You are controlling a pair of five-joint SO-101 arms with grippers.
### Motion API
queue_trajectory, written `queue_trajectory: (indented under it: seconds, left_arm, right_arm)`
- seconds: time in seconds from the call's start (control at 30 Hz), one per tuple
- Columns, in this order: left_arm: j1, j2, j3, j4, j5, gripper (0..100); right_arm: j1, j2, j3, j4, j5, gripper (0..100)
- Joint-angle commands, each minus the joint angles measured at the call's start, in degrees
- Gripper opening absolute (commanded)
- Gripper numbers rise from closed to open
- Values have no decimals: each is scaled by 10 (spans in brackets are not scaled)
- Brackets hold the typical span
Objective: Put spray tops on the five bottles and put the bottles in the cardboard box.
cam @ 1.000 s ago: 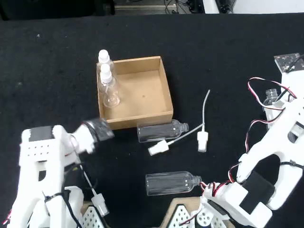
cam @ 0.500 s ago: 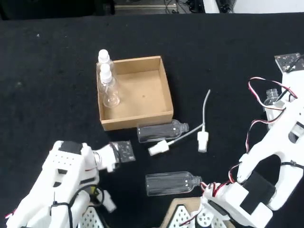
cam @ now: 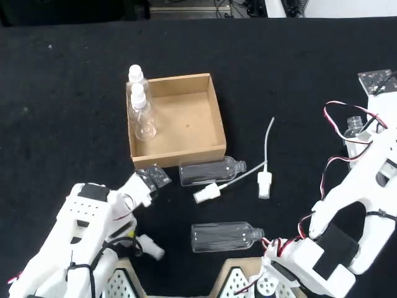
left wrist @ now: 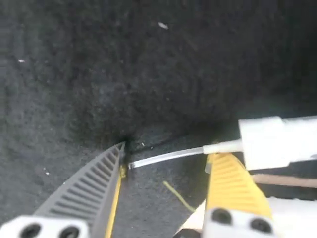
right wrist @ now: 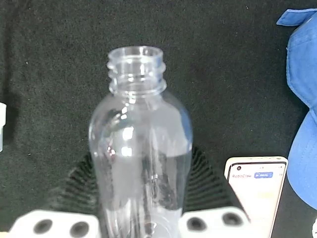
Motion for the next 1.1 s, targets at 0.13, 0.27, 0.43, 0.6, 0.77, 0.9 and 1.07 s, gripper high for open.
queue_trajectory:
  seconds: [0.13, 0.27, 0.43, 0.6, 0.77, 0.9, 1.07]
  left_arm:
    - [3, -14, -131, 145, -44, 227]
    - [8, -14, -138, 175, -105, 229]
    - [22, -14, -117, 177, -171, 230]
    - [101, -14, -76, 178, -183, 228]
    - [153, -14, -86, 178, -184, 228]
    - [205, -9, -79, 178, -182, 228]
    - [233, -13, -85, 173, -178, 227]
  right_arm:
    - [-6, -9, -40, -11, -4, 11]
    - [-6, -9, -40, -11, -4, 11]
    - [-5, -9, -40, -11, -4, 11]
    - [-5, -9, -40, -11, 11, 11]
    - [4, -9, -40, -11, 24, 11]
    - [27, -5, -56, -9, 40, 11]
    - [64, -4, -80, -8, 44, 11]
